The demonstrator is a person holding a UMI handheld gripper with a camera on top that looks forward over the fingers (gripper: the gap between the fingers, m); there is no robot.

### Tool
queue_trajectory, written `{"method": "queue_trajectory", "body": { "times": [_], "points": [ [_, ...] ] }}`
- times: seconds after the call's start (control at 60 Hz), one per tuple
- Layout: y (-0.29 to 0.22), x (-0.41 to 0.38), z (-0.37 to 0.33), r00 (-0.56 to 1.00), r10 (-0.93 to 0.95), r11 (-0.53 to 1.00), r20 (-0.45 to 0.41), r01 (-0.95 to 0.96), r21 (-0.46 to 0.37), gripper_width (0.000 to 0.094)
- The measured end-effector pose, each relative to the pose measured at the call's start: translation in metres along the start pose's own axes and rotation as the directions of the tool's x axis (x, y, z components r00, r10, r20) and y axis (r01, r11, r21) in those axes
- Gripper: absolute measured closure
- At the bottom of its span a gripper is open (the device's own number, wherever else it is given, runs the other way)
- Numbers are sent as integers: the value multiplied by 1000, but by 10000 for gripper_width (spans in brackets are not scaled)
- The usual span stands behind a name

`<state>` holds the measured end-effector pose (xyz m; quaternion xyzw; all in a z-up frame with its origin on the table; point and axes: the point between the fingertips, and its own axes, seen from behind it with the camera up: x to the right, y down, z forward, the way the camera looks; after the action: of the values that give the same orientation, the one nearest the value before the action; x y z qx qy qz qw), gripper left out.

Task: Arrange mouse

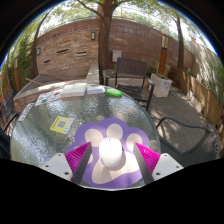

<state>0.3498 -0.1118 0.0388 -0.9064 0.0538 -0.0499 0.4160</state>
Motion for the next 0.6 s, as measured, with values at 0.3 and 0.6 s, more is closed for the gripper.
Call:
{"method": "queue_trajectory", "body": {
  "times": [0.3,0.6],
  "points": [
    [-17,-2,-148,997,-35,993,-65,42,111,87],
    [17,-13,-251,996,-22,987,-85,35,154,92]
  ]
}}
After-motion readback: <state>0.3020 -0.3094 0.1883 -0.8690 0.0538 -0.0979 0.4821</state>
